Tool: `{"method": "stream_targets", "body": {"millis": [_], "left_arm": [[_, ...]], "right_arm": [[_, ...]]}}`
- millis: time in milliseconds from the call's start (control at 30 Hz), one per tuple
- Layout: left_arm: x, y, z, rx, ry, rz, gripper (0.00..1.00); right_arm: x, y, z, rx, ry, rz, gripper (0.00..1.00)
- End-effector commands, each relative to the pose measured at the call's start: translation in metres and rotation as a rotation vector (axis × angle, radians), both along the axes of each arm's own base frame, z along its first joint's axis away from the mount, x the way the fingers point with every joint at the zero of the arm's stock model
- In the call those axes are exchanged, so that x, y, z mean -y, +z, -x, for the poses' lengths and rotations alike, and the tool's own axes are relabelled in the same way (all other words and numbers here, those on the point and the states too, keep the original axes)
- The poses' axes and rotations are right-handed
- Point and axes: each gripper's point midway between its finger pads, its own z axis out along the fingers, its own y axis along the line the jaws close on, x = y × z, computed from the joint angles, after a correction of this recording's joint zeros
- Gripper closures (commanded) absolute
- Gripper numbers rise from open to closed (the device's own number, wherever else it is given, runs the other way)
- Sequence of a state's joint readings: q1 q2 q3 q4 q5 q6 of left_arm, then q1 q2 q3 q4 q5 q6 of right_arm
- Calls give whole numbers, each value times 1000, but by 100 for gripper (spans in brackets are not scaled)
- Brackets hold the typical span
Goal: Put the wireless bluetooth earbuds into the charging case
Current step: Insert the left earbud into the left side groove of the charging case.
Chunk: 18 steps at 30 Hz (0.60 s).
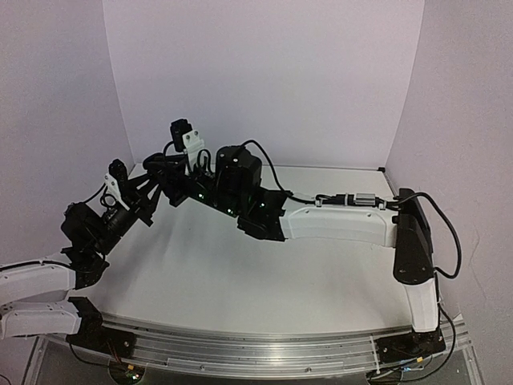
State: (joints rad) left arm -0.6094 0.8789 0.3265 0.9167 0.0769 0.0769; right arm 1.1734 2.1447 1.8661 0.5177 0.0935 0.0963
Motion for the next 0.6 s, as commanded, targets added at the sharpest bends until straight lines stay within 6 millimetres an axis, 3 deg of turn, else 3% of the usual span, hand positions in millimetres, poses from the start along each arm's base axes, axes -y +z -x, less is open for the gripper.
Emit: {"method": "stream_targets", "body": {"millis": [0,567], "left_arm": [[-2,49,17,125,-47,81,100],[-2,48,18,105,-60,90,100]], "right_arm": [[-5,8,1,6,-1,10,73],[0,21,-1,28,-28,3,68]]}}
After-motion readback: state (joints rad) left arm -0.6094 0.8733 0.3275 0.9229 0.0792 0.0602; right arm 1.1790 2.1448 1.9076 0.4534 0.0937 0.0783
